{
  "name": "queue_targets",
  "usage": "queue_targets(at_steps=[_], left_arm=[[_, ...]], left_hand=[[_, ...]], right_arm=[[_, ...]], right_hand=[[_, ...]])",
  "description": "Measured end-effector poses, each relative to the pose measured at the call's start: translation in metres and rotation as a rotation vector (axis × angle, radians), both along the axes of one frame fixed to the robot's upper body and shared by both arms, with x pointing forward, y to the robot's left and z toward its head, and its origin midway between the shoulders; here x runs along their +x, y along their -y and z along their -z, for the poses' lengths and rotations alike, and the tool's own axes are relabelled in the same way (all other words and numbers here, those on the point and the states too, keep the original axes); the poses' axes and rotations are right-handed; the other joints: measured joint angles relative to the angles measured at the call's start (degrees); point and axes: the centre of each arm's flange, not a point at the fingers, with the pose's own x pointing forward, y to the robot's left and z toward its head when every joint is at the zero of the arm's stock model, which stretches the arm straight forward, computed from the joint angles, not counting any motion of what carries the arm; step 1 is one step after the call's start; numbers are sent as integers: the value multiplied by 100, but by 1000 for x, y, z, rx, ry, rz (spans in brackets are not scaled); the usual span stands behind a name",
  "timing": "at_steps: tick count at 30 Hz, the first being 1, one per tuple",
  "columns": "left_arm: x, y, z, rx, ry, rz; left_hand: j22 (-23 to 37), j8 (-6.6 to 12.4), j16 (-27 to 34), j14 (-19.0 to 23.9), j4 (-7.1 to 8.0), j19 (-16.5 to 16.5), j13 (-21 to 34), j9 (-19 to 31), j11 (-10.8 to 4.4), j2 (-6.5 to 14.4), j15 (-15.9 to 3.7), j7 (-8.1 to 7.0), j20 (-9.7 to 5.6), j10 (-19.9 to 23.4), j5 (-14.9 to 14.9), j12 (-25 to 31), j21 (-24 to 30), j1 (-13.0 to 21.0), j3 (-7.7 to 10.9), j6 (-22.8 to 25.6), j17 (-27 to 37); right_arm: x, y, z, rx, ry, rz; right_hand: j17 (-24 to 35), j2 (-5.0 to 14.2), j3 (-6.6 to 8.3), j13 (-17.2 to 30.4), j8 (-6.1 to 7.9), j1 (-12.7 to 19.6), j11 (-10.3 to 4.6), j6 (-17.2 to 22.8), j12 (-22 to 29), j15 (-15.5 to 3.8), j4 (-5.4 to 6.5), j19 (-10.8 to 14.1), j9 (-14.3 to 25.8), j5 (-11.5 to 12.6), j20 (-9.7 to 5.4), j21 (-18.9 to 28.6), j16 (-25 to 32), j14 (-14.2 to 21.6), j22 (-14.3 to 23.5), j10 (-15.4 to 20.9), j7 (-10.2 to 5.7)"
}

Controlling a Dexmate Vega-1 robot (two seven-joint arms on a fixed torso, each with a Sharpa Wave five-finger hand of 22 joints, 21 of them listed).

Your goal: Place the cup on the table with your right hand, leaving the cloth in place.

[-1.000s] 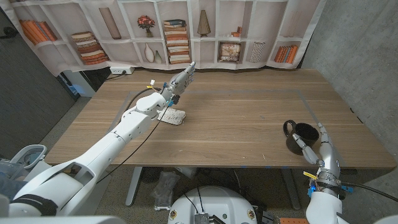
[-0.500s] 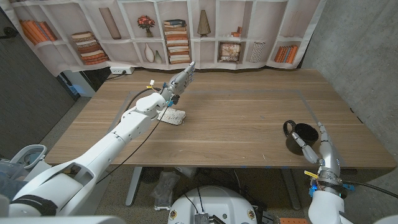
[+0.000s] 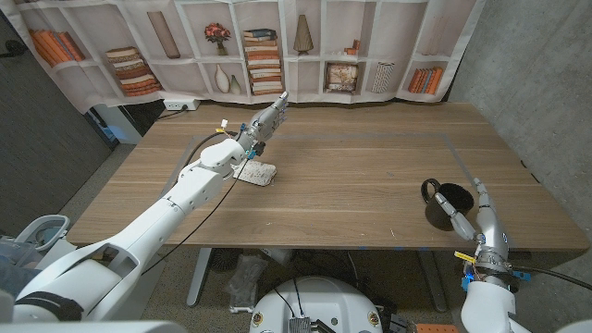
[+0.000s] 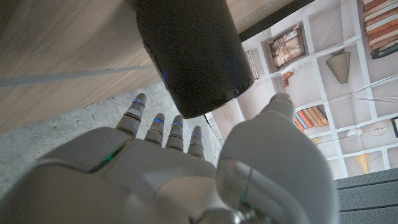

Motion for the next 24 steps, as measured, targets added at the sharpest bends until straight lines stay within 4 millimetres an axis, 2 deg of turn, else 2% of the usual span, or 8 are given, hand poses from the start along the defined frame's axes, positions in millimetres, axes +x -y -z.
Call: queue_targets(at_steps=[3,16,18,21,24], left_arm=[[0,-1,0,0,1,-1],[-2,-4,-1,0,7,-6],[-3,-4,-1,0,9,-5],[-3,-4,-2,-1,10,-4],[-2,-4,-2,-3,11,-4]], left_hand=[[0,0,0,0,0,0,0,0,0,0,0,0,0,0,0,0,0,0,0,0,0],[0,0,0,0,6,0,0,0,0,0,0,0,0,0,0,0,0,0,-6,0,0],[0,0,0,0,25,0,0,0,0,0,0,0,0,0,0,0,0,0,-24,0,0],[0,0,0,0,25,0,0,0,0,0,0,0,0,0,0,0,0,0,-24,0,0],[0,0,0,0,25,0,0,0,0,22,0,0,0,0,0,0,0,22,-24,0,0]], right_arm=[[-2,0,-2,-2,1,-2],[-9,3,-15,-27,-2,-7],[-10,4,-18,-33,-2,-6],[-12,4,-21,-44,-2,-3],[-14,5,-26,-56,1,0]], right_hand=[[0,15,-21,0,0,-54,-79,27,0,-67,6,0,0,0,0,34,0,-5,0,0,-13],[1,16,-45,-27,68,-61,-140,181,44,-71,31,22,1,43,-22,34,0,-10,1,62,-45],[1,16,-68,-27,88,-61,-140,197,44,-157,54,22,1,60,-22,34,0,1,1,62,-29],[-28,16,-69,-49,89,-61,-181,272,50,-407,54,22,-9,87,-21,34,0,11,0,103,-74],[-28,16,-109,-54,89,-61,-201,318,89,-503,48,22,-28,107,-21,34,0,9,1,128,-72]])
